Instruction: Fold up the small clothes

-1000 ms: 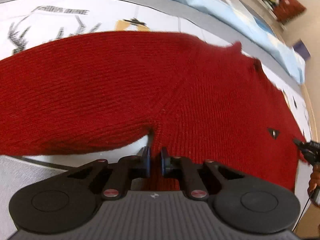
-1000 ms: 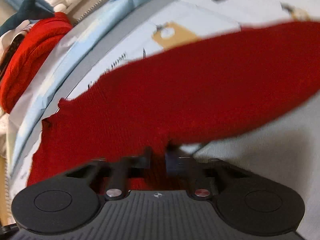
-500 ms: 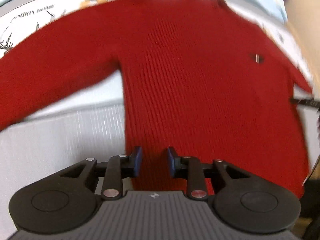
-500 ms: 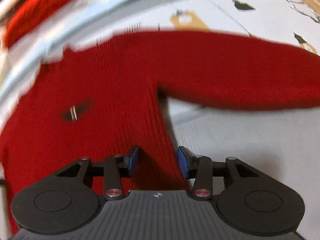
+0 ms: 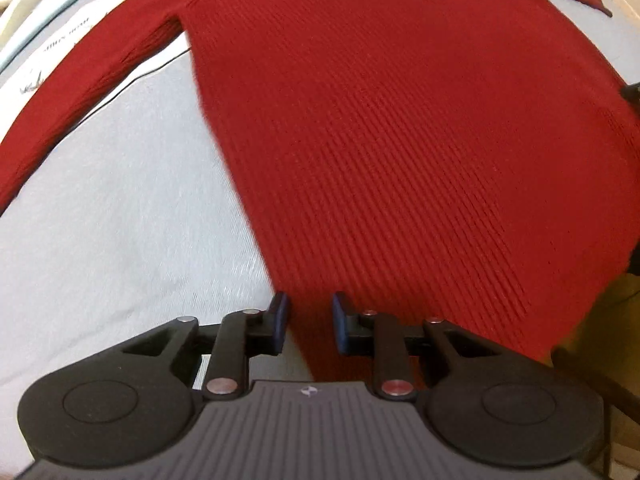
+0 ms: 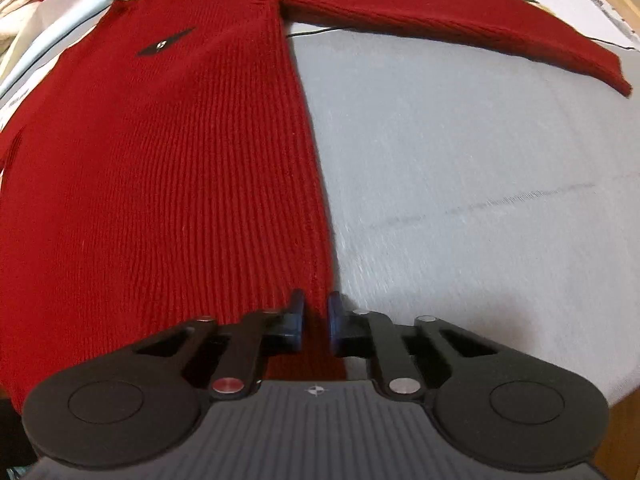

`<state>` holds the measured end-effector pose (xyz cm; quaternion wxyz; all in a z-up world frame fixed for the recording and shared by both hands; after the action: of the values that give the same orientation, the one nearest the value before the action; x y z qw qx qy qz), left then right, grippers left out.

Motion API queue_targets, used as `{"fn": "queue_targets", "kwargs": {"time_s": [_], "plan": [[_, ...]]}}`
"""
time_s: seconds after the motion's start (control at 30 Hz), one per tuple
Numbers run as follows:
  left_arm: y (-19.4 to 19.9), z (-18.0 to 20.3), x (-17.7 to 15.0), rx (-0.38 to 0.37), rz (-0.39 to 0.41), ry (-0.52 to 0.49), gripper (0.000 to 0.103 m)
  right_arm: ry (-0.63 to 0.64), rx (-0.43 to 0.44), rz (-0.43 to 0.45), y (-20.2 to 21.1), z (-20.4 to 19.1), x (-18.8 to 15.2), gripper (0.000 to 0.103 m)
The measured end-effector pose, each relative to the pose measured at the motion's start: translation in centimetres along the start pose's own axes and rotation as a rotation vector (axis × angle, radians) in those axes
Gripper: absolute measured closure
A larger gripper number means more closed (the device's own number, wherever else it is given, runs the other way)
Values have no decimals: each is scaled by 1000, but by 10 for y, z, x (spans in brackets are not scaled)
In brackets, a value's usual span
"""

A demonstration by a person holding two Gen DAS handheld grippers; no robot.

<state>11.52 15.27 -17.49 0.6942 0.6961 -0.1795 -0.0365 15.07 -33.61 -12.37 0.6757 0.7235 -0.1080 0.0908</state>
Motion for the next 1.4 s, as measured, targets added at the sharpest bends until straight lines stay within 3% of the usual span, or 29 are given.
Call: {"fn": "queue_targets", "kwargs": {"time_s": [0.03, 0.07, 0.1, 0.13, 0.17, 0.23, 0.3, 0.4, 0.47, 0.63, 0.73, 0.83, 0.97, 1.1, 1.27, 1.4], "plan": [[15, -9, 1, -3, 33, 56, 85, -14, -4, -2, 3, 2, -3, 94], [42, -24, 2, -6, 120, 124, 85, -25, -13, -2, 4, 2, -3, 94], [82, -45, -1, 0, 256, 194, 76, -26, -25, 6, 8, 4, -3, 93], [110, -60, -8, 12, 352, 235, 61, -24, -41, 26, 15, 4, -8, 84], [146, -79, -21, 42, 473, 273, 53, -26, -62, 56, 23, 3, -8, 80], [216, -118, -67, 191, 710, 327, 20, -28, -76, 190, 53, 1, -7, 59], [257, -145, -123, 324, 847, 360, 15, -11, -38, 352, 89, -3, -7, 56], [273, -176, -220, 525, 916, 463, 10, 32, -2, 562, 132, -11, -12, 47], [252, -185, -281, 645, 891, 559, 10, 40, 2, 667, 146, -13, -21, 43], [128, -169, -431, 906, 606, 814, 10, -113, 22, 746, 150, -24, -25, 44], [68, -149, -505, 1013, 427, 982, 10, -66, -18, 697, 139, -30, -23, 44], [26, -112, -547, 1108, 314, 1038, 10, 9, -57, 657, 120, -50, -10, 44], [-5, -100, -565, 1155, 234, 1079, 8, 40, -99, 621, 120, -63, -7, 44], [-21, -114, -583, 1195, 182, 1093, 8, 59, -123, 604, 117, -71, -3, 44], [-11, -138, -585, 1238, 237, 1055, 8, 72, -128, 600, 113, -79, 1, 44], [26, -160, -563, 1242, 368, 1079, 8, 85, -125, 595, 110, -84, 3, 44]]}}
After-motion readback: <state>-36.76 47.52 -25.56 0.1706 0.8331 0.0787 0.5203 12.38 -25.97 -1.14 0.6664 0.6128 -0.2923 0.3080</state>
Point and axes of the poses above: each gripper's, at about its wrist camera, not at the fingertips, and y roughly against the way its jaws point, z to its right, x to its top, the point moved 2 cm from there along -y, roughly the way its jaws point, and after that the axes turned 2 degrees about -x, right-handed, at the moved point
